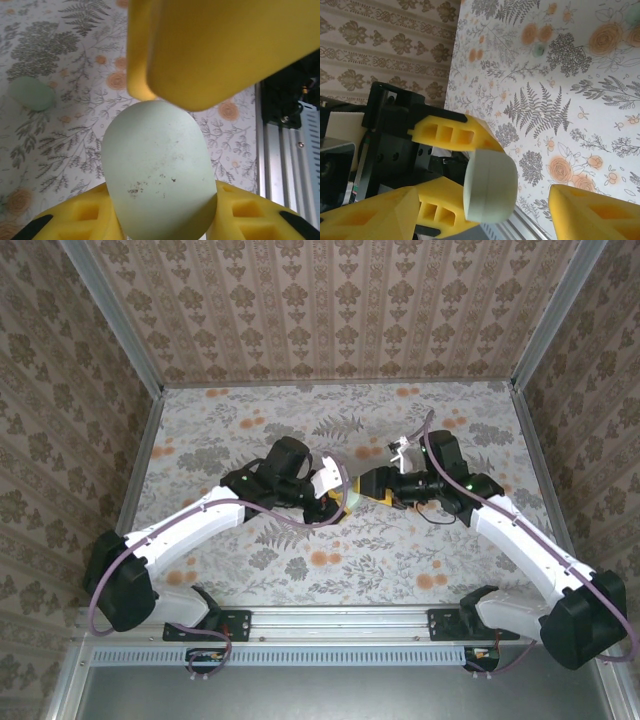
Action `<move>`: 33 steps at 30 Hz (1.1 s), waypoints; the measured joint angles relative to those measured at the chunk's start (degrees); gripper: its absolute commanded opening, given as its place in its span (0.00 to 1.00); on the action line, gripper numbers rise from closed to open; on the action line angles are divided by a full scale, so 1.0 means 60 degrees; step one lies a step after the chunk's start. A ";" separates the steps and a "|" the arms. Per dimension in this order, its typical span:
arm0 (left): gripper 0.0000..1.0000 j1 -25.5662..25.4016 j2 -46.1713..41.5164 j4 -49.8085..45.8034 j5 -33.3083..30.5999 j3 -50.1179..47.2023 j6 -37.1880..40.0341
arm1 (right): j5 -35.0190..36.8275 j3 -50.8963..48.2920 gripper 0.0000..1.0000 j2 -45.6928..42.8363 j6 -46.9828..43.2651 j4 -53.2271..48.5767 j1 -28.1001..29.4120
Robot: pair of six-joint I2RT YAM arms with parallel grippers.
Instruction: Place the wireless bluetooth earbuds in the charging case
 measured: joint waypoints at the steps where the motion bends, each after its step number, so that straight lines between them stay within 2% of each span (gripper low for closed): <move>1: 0.36 0.0000 0.0000 -0.0040 0.0102 0.0000 0.0007 | -0.0004 0.0047 0.69 0.0073 0.0000 -0.0004 0.0047; 9: 0.37 0.0069 -0.0091 -0.0127 0.0393 0.0007 0.0066 | -0.0004 0.0109 0.61 0.0586 0.0047 0.0004 0.0463; 18: 0.38 0.0248 -0.0215 -0.0364 0.0401 0.0007 0.0219 | -0.0280 0.0291 0.24 0.1049 0.0597 0.0280 0.0827; 20: 0.44 0.0259 -0.0270 -0.0372 0.0310 0.0007 0.0284 | -0.0310 0.0306 0.21 0.1096 0.0820 0.0404 0.0827; 24: 0.66 0.0310 -0.0619 -0.0346 0.0036 -0.0007 0.0448 | -0.0353 0.0215 0.19 0.1177 0.1494 0.0962 0.0856; 29: 0.78 0.0637 -0.1865 0.0273 -0.0222 -0.0455 0.0302 | -0.0237 -0.0058 0.19 0.1224 0.2492 0.1625 0.0852; 33: 0.81 0.1107 -0.2747 0.1107 -0.0361 -0.1213 -0.0106 | 0.0022 -0.0055 0.20 0.1231 0.3217 0.2138 0.0845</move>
